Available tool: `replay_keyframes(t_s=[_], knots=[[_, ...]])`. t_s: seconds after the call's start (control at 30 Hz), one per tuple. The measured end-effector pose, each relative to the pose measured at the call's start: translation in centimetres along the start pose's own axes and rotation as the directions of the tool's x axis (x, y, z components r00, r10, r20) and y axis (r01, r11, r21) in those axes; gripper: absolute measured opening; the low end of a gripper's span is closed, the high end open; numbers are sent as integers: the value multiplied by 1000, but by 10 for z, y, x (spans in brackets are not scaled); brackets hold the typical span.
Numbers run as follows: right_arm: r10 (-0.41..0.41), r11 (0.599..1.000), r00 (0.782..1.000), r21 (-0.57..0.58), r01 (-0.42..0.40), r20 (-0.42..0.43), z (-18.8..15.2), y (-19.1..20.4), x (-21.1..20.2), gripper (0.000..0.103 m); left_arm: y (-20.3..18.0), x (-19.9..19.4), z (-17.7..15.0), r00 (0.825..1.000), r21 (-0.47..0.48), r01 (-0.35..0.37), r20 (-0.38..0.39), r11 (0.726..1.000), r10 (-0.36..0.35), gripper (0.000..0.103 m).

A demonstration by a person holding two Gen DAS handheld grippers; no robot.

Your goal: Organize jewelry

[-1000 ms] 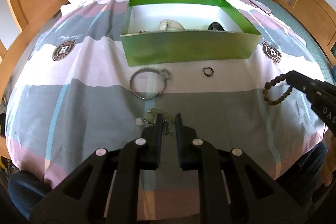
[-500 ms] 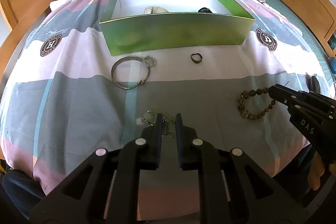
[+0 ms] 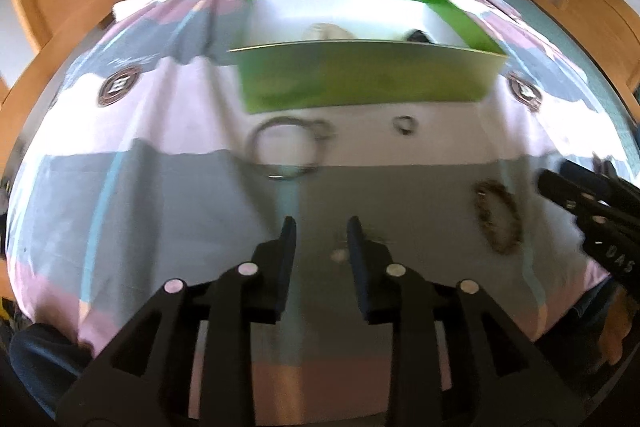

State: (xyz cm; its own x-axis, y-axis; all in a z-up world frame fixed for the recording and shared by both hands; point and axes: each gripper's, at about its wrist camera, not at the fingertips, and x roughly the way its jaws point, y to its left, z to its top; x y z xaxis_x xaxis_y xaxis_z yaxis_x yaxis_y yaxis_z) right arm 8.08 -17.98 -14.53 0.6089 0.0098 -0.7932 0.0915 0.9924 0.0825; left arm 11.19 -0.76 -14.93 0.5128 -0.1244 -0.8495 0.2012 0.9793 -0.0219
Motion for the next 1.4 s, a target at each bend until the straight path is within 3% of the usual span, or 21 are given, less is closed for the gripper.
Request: replay_keyframes(t_s=[0.17,0.27,0.57,0.63,0.73,0.77,1.0,1.17,1.3,1.4], knots=[[-45,999,998,23,45,-33,-8,-14,10,43,46,8,-6,997,-97,-65,-43,993,61,29],[-45,999,997,24,46,-56,-11,-13,18,43,57,11,-10,996,-125,-69,-63,990,61,32],[-96,991,985,-107,81,-144,-26,9,45,43,6,11,-14,999,14,-6,-54,1000,7,42],[-63,991,989,-124,46,-137,-29,12,43,43,-2,12,-16,998,35,5,-57,999,-3,43],[91,988,988,-113,-105,-125,-29,15,32,43,-9,13,-16,998,53,14,-61,999,-11,46],[106,988,988,-98,-117,-110,-28,13,29,43,-9,14,-16,998,50,12,-62,999,-8,47],[14,1000,992,18,-11,-124,-23,-16,31,43,12,9,-22,997,5,-6,-71,1000,6,50],[-23,997,992,72,32,-122,-34,-40,27,43,54,-22,-43,997,-18,-75,-24,997,75,53],[2,995,994,98,9,-109,-37,-41,24,43,77,-32,-50,997,-81,-72,-15,994,71,55],[17,999,994,50,-12,-103,-33,-24,24,43,72,-24,-47,998,-83,-52,-29,995,49,55]])
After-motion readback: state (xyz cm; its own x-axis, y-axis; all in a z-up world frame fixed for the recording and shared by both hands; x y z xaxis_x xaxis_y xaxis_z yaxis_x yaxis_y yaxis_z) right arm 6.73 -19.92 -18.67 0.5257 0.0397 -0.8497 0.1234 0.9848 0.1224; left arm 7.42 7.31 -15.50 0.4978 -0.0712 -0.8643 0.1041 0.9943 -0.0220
